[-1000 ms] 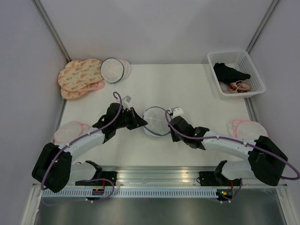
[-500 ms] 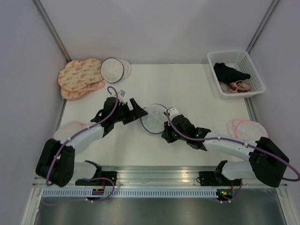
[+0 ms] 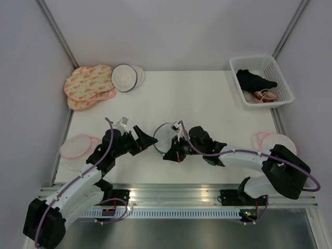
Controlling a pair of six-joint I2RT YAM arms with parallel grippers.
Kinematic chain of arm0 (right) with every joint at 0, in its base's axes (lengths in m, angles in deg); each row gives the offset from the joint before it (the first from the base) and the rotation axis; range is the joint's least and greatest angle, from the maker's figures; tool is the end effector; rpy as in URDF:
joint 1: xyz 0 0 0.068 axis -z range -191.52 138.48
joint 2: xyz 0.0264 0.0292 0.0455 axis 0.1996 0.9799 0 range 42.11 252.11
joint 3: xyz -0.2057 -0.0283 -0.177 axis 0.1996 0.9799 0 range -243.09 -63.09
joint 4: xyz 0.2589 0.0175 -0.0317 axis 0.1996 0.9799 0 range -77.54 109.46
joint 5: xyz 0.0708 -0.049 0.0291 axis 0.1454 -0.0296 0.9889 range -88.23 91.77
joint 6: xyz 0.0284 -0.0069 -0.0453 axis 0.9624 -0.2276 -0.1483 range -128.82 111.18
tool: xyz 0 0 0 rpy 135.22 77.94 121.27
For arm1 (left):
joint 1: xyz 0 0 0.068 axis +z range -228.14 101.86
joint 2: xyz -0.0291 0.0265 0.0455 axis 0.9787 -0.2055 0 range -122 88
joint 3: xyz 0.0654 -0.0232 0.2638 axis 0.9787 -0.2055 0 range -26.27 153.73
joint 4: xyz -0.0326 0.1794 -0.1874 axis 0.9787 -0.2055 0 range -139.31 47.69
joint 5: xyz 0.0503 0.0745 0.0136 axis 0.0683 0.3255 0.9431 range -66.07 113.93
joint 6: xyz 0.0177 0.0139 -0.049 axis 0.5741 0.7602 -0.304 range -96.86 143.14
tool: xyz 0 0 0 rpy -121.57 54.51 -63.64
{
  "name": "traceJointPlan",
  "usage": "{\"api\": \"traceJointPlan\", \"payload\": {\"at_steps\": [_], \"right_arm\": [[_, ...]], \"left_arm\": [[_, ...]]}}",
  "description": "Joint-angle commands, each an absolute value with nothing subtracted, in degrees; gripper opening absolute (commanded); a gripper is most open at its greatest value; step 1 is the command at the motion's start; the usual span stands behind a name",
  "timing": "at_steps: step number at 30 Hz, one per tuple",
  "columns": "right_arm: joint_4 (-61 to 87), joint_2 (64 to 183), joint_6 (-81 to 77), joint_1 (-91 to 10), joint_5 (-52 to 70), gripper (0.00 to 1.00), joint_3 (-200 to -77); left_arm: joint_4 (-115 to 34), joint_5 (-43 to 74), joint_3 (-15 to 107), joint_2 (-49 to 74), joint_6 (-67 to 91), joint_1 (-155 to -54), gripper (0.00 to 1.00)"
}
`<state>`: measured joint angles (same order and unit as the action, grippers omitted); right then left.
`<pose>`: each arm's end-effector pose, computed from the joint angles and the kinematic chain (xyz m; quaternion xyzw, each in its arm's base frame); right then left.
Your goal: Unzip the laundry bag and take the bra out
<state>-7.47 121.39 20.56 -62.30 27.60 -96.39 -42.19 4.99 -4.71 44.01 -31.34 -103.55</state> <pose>0.1647 0.2265 0.1919 -0.2698 0.7906 0.4773 0.2728 0.1567 -0.0873 0.2179 -0.1169 0.8160 -0.4575 0.3334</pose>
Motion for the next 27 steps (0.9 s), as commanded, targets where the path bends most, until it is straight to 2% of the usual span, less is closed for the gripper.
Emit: {"api": "traceJointPlan", "payload": {"at_steps": [1,10,13,14,16,17,18,20,27], "right_arm": [[-15.5,122.5,21.7,-62.3,33.7,0.00,-97.4],[-15.1,122.0,21.0,-62.2,33.5,0.01,-97.2],[-14.6,121.5,20.7,-62.2,33.2,0.00,-96.8],[-14.4,121.2,20.7,-62.3,33.1,0.00,-96.7],[-13.6,120.3,20.2,-62.3,32.8,0.00,-96.1],[-12.9,120.0,19.8,-62.3,32.5,0.01,-96.1],[-10.8,119.7,19.4,-62.3,31.7,0.01,-96.1],[-7.6,118.7,17.6,-62.3,30.8,0.01,-96.5],[12.0,117.4,13.1,-62.4,21.4,0.01,-97.6]], "left_arm": [[-39.9,3.0,-7.0,41.0,-36.0,-105.1,1.00],[-26.4,4.1,-5.7,31.3,-41.5,-113.6,0.97],[-23.3,3.7,-6.0,28.1,-42.9,-114.7,0.77],[-22.0,3.7,-6.1,27.6,-43.2,-114.7,0.56],[-22.0,4.6,-6.2,27.3,-43.2,-114.7,0.31],[-23.0,5.0,-6.1,27.4,-42.9,-114.7,0.14],[-23.9,5.7,-5.7,27.5,-42.6,-114.7,0.08],[-26.4,7.3,-5.2,27.7,-41.4,-114.7,0.02],[-30.1,8.7,-3.0,26.7,-37.8,-114.6,0.02]]}}
